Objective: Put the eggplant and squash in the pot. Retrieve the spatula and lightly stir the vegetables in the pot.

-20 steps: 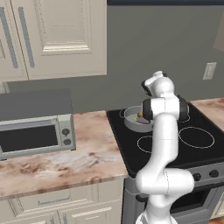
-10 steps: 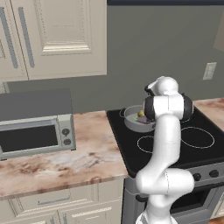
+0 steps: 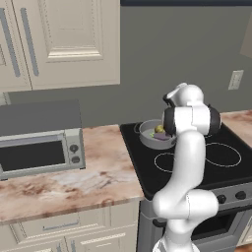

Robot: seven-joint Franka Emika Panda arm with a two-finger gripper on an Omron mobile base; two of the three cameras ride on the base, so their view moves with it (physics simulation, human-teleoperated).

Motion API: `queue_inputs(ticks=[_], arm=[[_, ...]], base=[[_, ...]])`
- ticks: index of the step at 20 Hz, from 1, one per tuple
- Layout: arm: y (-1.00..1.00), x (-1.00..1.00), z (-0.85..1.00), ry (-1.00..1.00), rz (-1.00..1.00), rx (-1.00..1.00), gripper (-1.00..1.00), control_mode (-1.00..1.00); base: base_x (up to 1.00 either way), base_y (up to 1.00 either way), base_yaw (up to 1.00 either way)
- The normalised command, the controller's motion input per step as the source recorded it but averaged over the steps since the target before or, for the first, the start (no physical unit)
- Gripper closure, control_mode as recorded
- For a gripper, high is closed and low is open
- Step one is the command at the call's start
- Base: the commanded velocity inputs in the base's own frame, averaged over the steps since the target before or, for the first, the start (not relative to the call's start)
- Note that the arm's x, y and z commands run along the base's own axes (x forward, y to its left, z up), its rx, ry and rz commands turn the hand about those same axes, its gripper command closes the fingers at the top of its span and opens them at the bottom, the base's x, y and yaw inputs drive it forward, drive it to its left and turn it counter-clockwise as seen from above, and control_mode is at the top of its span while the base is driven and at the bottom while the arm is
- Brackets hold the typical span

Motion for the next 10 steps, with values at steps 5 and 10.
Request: queue_inputs(ticks=[5, 10], arm=[[0.00, 0.35, 0.21, -0.01, -0.01, -0.10, 1.00, -1.00], [0.00, 0.45, 0.42, 0.01, 0.00, -0.19, 1.00, -1.00]], base=[[0.00, 0.00, 0.00], [0.00, 0.00, 0.00]])
